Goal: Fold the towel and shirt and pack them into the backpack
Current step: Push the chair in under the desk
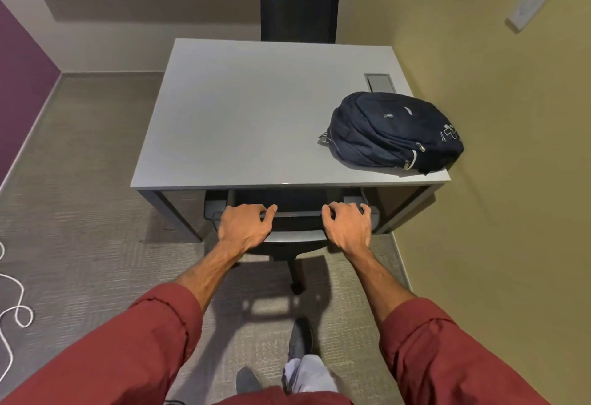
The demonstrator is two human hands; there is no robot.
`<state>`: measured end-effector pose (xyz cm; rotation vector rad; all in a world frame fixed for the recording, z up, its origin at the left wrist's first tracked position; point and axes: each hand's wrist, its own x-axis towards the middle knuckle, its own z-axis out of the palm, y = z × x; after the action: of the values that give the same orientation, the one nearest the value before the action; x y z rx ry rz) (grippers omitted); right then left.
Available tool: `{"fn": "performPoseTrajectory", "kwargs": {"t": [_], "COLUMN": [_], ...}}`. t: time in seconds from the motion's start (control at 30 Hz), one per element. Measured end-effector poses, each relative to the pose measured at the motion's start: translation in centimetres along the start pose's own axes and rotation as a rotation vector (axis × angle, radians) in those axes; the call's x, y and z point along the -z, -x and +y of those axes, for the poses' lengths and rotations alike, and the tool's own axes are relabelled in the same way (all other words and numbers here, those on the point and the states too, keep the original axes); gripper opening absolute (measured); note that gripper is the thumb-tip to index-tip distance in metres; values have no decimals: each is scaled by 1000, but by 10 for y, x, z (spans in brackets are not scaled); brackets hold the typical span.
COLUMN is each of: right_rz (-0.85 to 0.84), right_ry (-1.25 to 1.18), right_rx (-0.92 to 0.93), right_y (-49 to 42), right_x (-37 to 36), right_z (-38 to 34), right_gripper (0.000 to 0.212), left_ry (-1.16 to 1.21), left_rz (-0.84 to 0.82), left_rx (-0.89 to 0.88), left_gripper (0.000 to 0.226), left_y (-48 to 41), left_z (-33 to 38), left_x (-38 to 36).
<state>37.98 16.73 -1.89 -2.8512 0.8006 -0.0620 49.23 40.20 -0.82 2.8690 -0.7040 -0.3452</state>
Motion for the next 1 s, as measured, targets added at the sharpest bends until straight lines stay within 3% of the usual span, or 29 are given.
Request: {"fn": "performPoseTrajectory", "kwargs": {"t": [0.17, 0.33, 0.57, 1.0], "right_rz": [-9, -18, -9, -5], "right_ry": [0, 14, 17, 9], "right_rx": [27, 41, 39, -16], "right_y": [-32, -61, -88, -113], "right_x": [-1, -4, -8, -10], "right_z": [-2, -8, -20, -44], "right_gripper": [56, 58, 58, 57], "left_ry": [3, -20, -6, -13], "left_rz": [16, 26, 42, 7], "left_rx": [13, 34, 37, -6], "left_gripper": [75, 82, 65, 74], "left_y": [-23, -47, -74, -109], "left_z": [2, -1, -8, -31], "left_x": [9, 19, 32, 37]}}
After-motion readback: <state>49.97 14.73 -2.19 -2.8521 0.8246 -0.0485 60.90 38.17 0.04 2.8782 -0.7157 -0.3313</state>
